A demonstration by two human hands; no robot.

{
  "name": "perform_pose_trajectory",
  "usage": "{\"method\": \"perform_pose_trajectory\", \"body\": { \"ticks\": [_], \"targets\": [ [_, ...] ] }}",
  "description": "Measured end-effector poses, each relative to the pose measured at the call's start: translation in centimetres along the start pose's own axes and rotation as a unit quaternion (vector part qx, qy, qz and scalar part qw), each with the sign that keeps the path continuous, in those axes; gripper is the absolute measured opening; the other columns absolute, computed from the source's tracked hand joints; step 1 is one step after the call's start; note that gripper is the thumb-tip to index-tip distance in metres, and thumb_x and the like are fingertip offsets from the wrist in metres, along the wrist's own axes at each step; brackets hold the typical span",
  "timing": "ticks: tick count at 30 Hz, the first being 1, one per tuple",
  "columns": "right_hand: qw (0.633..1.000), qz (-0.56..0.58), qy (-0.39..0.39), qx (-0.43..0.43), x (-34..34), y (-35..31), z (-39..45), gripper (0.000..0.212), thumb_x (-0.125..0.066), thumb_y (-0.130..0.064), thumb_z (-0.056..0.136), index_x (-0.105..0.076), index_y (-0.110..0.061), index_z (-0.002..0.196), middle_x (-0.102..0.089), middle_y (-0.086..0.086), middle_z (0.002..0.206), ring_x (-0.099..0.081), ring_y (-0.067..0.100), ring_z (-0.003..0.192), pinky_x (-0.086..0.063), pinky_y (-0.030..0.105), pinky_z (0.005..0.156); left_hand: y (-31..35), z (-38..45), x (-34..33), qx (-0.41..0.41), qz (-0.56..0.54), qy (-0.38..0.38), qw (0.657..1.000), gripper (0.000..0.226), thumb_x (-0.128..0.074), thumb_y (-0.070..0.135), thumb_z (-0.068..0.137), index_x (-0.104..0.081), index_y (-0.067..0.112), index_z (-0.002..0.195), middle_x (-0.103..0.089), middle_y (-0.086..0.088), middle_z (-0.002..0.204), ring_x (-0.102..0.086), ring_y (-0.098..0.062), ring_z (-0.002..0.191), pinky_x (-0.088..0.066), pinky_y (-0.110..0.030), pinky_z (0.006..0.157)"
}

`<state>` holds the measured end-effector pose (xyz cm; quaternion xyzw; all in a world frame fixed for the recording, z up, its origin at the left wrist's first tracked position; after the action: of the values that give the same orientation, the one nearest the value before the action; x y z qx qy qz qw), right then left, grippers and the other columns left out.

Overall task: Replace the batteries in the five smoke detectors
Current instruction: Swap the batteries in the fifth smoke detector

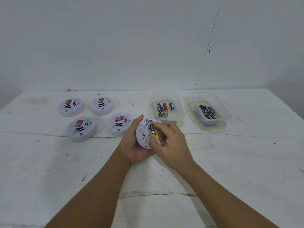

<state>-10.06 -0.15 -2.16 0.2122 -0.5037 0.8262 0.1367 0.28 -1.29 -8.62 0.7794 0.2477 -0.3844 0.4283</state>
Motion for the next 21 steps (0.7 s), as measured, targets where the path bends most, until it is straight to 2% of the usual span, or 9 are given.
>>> {"method": "perform_pose_trajectory", "body": {
  "ticks": [3, 6, 9, 11, 13, 15, 17, 21],
  "targets": [
    [1.0, -0.02, 0.004, 0.017, 0.1, -0.2, 0.3, 0.037, -0.062, -0.031, 0.094, -0.075, -0.02, 0.126, -0.061, -0.004, 0.109, -0.061, 0.005, 0.099, -0.048, 0.011, 0.086, -0.1, -0.1, -0.1, 0.004, 0.009, -0.001, 1.0, 0.061, -0.045, 0.057, 0.102, -0.078, 0.007, 0.113, -0.073, -0.016, 0.12, -0.073, -0.031, 0.105, -0.061, -0.043, 0.085],
    [0.999, 0.011, 0.029, 0.021, 0.5, -0.3, 0.6, 0.029, -0.063, -0.023, 0.094, -0.078, -0.021, 0.119, -0.068, -0.006, 0.106, -0.065, 0.006, 0.095, -0.05, 0.014, 0.082, 0.0, -0.1, 0.2, -0.001, 0.009, 0.018, 1.0, 0.059, -0.048, 0.058, 0.101, -0.074, 0.009, 0.121, -0.07, -0.018, 0.126, -0.07, -0.034, 0.111, -0.06, -0.047, 0.089],
    [0.989, 0.117, 0.064, -0.058, 1.2, 1.0, 1.0, 0.022, -0.062, -0.018, 0.097, -0.078, -0.024, 0.11, -0.075, -0.01, 0.095, -0.069, 0.007, 0.086, -0.055, 0.023, 0.078, 0.1, 0.1, 0.4, -0.005, 0.018, 0.026, 0.999, 0.068, -0.053, 0.059, 0.098, -0.057, 0.012, 0.147, -0.058, -0.017, 0.147, -0.055, -0.034, 0.137, -0.043, -0.054, 0.113],
    [0.981, 0.149, 0.066, -0.101, 1.3, 2.1, 1.3, 0.02, -0.062, -0.016, 0.1, -0.078, -0.025, 0.108, -0.075, -0.005, 0.087, -0.066, 0.006, 0.077, -0.054, 0.024, 0.072, 0.1, 0.1, 0.2, -0.011, 0.01, 0.026, 1.0, 0.07, -0.056, 0.057, 0.096, -0.052, 0.013, 0.15, -0.057, -0.017, 0.149, -0.056, -0.033, 0.134, -0.044, -0.055, 0.111],
    [0.984, 0.141, 0.046, -0.101, 1.1, 2.4, 1.5, 0.019, -0.064, -0.016, 0.101, -0.078, -0.024, 0.111, -0.077, -0.008, 0.093, -0.069, 0.004, 0.084, -0.057, 0.026, 0.079, 0.2, 0.1, 0.1, -0.014, 0.004, 0.024, 1.0, 0.07, -0.056, 0.057, 0.095, -0.053, 0.013, 0.15, -0.057, -0.018, 0.148, -0.058, -0.034, 0.132, -0.049, -0.056, 0.106],
    [0.986, 0.133, 0.034, -0.092, 0.9, 2.4, 1.6, 0.019, -0.066, -0.018, 0.102, -0.079, -0.021, 0.115, -0.077, -0.012, 0.108, -0.07, 0.004, 0.103, -0.058, 0.033, 0.094, 0.1, 0.3, 0.4, -0.008, -0.002, 0.026, 1.0, 0.071, -0.054, 0.058, 0.097, -0.051, 0.012, 0.151, -0.055, -0.02, 0.15, -0.051, -0.034, 0.141, -0.044, -0.056, 0.111],
    [0.985, 0.138, 0.031, -0.096, 0.7, 2.5, 1.6, 0.019, -0.068, -0.019, 0.101, -0.08, -0.022, 0.116, -0.076, -0.014, 0.115, -0.068, 0.002, 0.111, -0.056, 0.035, 0.101, 0.1, 0.4, 0.5, -0.004, -0.005, 0.022, 1.0, 0.071, -0.054, 0.058, 0.098, -0.051, 0.011, 0.15, -0.053, -0.02, 0.151, -0.046, -0.035, 0.144, -0.04, -0.057, 0.114],
    [0.984, 0.141, 0.026, -0.102, 0.5, 2.5, 1.7, 0.017, -0.073, -0.022, 0.097, -0.081, -0.032, 0.109, -0.073, -0.015, 0.111, -0.067, 0.001, 0.111, -0.055, 0.03, 0.101, 0.0, 0.3, 0.2, -0.006, -0.004, 0.015, 1.0, 0.06, -0.053, 0.058, 0.098, -0.07, 0.009, 0.13, -0.061, -0.02, 0.143, -0.063, -0.036, 0.125, -0.049, -0.055, 0.106]
  ]
}}
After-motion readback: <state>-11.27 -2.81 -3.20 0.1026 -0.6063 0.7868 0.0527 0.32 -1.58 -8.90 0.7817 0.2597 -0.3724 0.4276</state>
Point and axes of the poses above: each hand's wrist, its own z-axis towards the middle knuckle, its own x-axis out of the back of the hand, y = z × x, the point moved 8 cm from there along z, towards the middle knuckle
